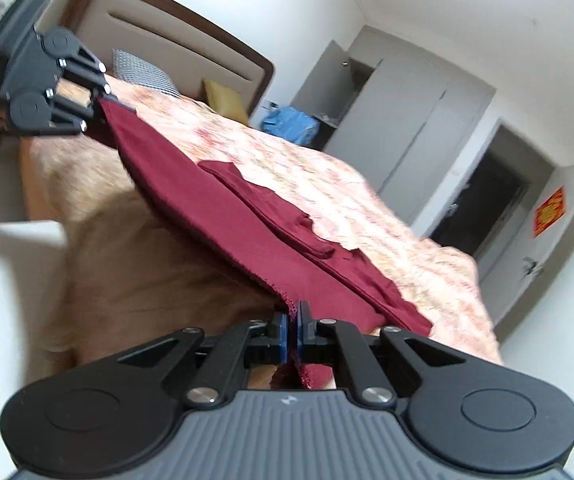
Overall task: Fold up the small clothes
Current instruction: 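Lift the hem with both grippers and fold it toward the collar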
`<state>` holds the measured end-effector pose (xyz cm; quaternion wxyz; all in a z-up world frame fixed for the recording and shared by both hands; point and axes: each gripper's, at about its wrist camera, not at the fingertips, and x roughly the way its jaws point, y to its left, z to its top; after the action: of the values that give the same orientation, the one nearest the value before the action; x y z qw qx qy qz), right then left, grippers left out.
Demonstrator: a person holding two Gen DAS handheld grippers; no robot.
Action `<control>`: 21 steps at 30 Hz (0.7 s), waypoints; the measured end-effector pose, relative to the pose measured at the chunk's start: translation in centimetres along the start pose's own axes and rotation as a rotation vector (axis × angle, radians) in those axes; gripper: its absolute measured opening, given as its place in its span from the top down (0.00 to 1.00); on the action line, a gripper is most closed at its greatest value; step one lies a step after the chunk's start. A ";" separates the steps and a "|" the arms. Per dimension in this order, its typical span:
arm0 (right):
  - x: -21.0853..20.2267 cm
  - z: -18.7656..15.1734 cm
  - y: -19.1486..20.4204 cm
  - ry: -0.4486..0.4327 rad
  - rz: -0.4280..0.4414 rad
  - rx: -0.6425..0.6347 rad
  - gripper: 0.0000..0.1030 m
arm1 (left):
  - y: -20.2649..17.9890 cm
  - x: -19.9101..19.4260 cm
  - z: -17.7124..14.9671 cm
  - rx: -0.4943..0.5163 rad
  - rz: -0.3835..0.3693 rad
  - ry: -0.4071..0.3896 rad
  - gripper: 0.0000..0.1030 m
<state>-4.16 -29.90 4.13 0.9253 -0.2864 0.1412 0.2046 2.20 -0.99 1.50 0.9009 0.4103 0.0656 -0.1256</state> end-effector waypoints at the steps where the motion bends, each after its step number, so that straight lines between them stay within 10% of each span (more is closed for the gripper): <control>1: -1.2 0.1 0.0 0.014 0.030 0.009 0.95 | 0.0 -1.2 0.1 -0.004 -0.019 0.010 0.98; 10: -5.6 1.1 0.2 0.066 0.149 -0.026 0.95 | 1.6 -4.2 1.9 -0.191 -0.091 0.073 0.97; 15: -2.3 3.5 -3.4 0.019 0.122 0.037 0.95 | 6.4 0.6 4.4 -0.553 -0.058 0.083 0.97; 21: 4.9 7.6 -9.4 0.033 0.034 -0.015 0.95 | 11.2 8.9 7.9 -0.637 -0.066 0.104 0.97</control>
<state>5.60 -31.05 12.80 0.9171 -0.2942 0.1600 0.2165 14.03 -1.45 12.79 0.9749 0.1111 0.1607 -0.1069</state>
